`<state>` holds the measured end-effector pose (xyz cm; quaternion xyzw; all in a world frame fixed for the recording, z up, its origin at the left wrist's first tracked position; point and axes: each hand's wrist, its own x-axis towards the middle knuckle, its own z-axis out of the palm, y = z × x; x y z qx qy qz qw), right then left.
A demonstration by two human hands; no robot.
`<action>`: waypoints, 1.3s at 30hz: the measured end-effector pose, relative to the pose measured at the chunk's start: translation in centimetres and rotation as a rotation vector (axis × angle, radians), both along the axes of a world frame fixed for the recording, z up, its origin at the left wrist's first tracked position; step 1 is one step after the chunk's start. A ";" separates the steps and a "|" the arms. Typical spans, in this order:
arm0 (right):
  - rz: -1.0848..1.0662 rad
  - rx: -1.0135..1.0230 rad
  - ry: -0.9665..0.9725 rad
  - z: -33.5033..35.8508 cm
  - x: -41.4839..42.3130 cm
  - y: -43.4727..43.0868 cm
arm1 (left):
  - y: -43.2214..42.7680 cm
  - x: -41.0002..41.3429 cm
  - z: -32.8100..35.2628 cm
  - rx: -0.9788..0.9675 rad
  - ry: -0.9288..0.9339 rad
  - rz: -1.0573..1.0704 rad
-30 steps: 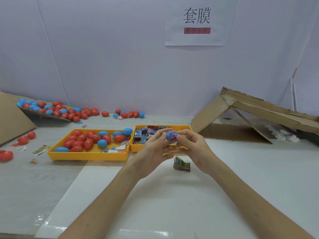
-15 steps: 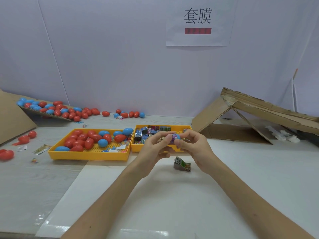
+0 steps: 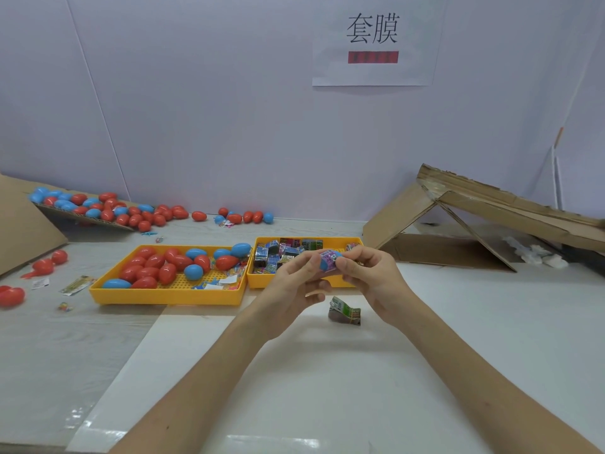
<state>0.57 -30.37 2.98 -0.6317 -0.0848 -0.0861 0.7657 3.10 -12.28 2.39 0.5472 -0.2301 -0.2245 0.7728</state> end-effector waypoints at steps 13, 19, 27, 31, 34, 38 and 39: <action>-0.051 -0.137 -0.098 0.1 -0.3 0.6 | 0.1 -0.1 0.0 0.005 -0.006 -0.004; -0.035 -0.071 -0.078 0.1 -0.2 0.4 | -0.1 -0.1 -0.1 0.019 -0.015 -0.032; 0.000 -0.050 -0.063 0.1 -0.3 0.4 | -0.2 -0.2 -0.1 -0.005 -0.016 -0.013; 0.030 -0.053 -0.068 0.2 -0.4 0.6 | 0.0 -0.1 -0.2 -0.041 -0.028 0.027; -0.005 -0.055 -0.050 0.3 -0.5 0.6 | -0.1 -0.1 -0.4 -0.019 -0.073 0.028; 0.013 -0.015 -0.020 0.3 -0.4 0.4 | -0.2 -0.1 -0.5 -0.014 -0.092 0.023; 0.010 -0.007 -0.019 0.3 -0.4 0.3 | -0.2 -0.1 -0.5 -0.010 -0.097 0.025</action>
